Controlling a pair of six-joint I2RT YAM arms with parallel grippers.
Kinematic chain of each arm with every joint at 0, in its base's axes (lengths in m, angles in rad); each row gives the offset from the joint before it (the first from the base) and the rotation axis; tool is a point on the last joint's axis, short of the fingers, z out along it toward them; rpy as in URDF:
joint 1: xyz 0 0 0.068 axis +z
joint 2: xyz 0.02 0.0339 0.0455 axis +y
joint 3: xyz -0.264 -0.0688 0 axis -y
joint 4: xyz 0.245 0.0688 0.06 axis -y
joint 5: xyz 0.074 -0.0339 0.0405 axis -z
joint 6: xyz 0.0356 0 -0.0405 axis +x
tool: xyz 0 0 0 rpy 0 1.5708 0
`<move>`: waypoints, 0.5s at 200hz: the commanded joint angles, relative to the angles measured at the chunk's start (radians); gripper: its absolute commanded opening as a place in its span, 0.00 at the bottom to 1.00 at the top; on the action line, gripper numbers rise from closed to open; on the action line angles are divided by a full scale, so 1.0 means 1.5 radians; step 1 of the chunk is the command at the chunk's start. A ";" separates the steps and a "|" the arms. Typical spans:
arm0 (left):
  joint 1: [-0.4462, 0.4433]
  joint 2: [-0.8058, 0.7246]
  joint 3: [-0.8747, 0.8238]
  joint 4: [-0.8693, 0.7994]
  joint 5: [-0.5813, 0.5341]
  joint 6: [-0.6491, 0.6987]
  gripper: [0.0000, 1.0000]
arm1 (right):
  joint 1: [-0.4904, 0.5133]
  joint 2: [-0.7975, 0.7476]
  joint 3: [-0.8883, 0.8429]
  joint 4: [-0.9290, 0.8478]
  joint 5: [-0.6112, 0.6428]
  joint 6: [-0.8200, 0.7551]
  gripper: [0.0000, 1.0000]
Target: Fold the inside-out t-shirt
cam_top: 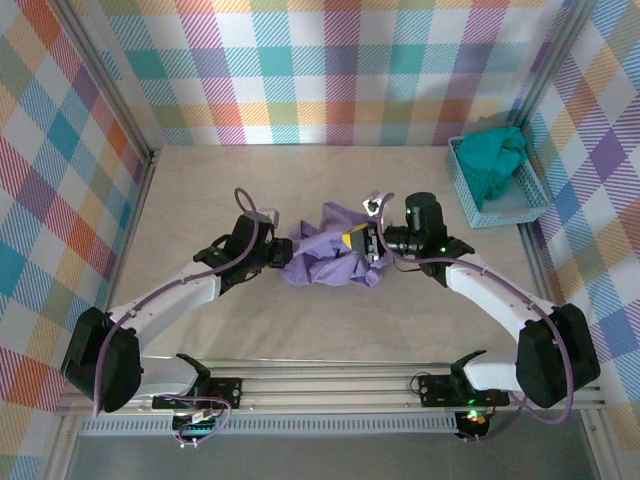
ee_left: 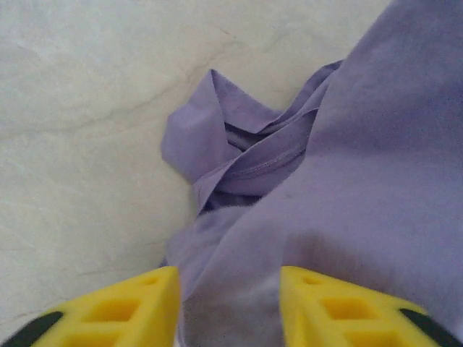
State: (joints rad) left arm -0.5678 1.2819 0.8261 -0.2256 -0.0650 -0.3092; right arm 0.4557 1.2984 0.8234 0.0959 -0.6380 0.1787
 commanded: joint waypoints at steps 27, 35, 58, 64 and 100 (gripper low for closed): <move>-0.099 -0.074 -0.032 0.077 -0.019 0.111 0.53 | -0.013 0.025 -0.001 0.053 -0.077 0.035 0.00; -0.116 -0.076 -0.033 0.080 -0.019 0.123 0.53 | -0.014 0.028 0.002 0.052 -0.075 0.037 0.00; -0.151 -0.061 -0.025 0.096 0.006 0.159 0.56 | -0.015 0.036 0.010 0.043 -0.082 0.037 0.00; -0.154 -0.049 -0.015 0.093 0.006 0.164 0.58 | -0.015 0.036 0.011 0.043 -0.084 0.038 0.00; -0.154 0.060 0.056 0.078 -0.029 0.200 0.65 | -0.016 0.028 0.010 0.023 -0.084 0.022 0.00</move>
State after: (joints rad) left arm -0.7963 1.2896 0.8425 -0.1268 -0.0849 -0.0807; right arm 0.4377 1.3499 0.8173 0.1268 -0.7261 0.2276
